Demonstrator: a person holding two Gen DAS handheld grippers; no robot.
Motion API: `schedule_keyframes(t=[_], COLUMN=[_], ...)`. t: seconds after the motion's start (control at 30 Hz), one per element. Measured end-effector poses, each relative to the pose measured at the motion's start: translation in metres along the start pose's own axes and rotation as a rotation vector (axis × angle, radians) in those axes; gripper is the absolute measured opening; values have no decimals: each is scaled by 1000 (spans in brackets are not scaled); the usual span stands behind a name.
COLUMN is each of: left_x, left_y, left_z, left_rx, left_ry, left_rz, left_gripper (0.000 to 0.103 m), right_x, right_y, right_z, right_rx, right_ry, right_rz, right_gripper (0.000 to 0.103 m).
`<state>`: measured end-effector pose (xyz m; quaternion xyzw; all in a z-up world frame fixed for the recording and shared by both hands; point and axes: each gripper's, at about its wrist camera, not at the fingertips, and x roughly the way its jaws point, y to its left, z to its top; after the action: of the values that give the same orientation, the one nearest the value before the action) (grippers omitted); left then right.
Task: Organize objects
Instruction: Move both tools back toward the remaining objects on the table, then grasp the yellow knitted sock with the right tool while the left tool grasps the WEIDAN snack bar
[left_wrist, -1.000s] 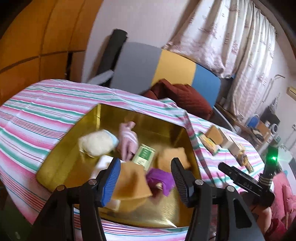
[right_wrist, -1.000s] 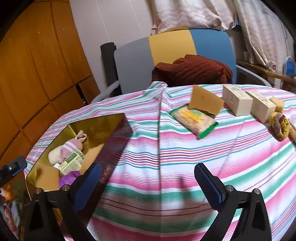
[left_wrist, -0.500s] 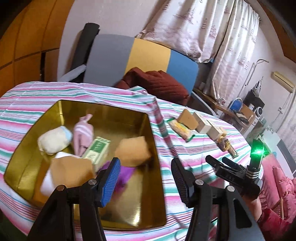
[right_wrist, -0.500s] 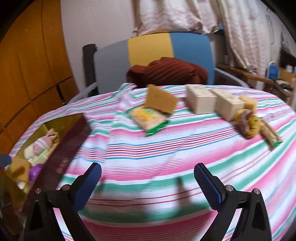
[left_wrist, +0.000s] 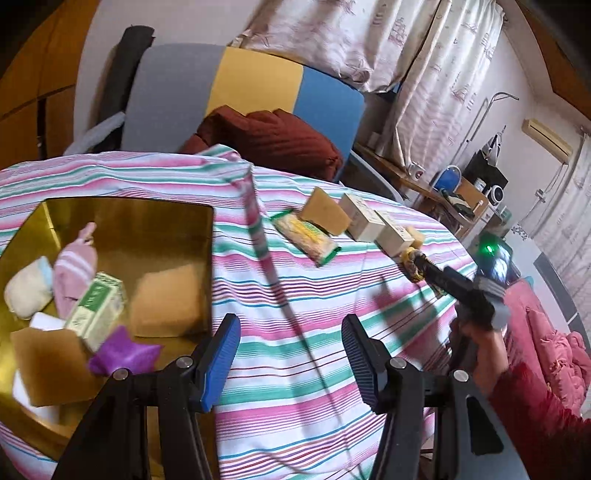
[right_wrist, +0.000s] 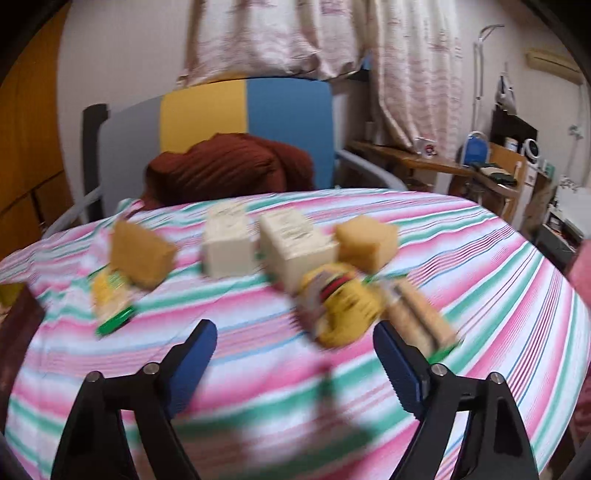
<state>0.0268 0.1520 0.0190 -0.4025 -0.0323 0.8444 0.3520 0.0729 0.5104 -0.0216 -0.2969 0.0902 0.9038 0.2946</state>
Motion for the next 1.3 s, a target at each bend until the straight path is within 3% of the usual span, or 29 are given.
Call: schedule_keyframes(t=[0.17,0.27,0.4,0.53,0.63,0.87,1.03,1.17,1.3], left_x=[20,34,57,88,111,170,204,229,237], left_y=[-16,-21,-28,-33,-35,-40,-43,-53,-53], left_z=[5,8,15,28,37,63,82,91,97], left_rx=[16,16,9,-14,-36,-99,-189,-139,-106], left_ry=[45,68,95,129,151,209,254,285,256], left_rz=[-14,-12,-10,-9,-2,73,110,192,214], left_gripper=[58,58,58,58,58,58,58,59,59], right_x=[35,56,75,72,66,63,64,64,65], right_y=[-16,-20,-23,-27,-24,7,6,9,10], right_z=[23,26,21,16,14,9,5,4,3], right_rx=[-19,-16,0,17,4,-133,-136,-149,-159], right_ry=[29,86,159,143,112,81,77,72,71], right_rz=[-31,5,-1,9,31,22,12,-1,-7], right_gripper=[85,68,62,45,40,40,40,40,40])
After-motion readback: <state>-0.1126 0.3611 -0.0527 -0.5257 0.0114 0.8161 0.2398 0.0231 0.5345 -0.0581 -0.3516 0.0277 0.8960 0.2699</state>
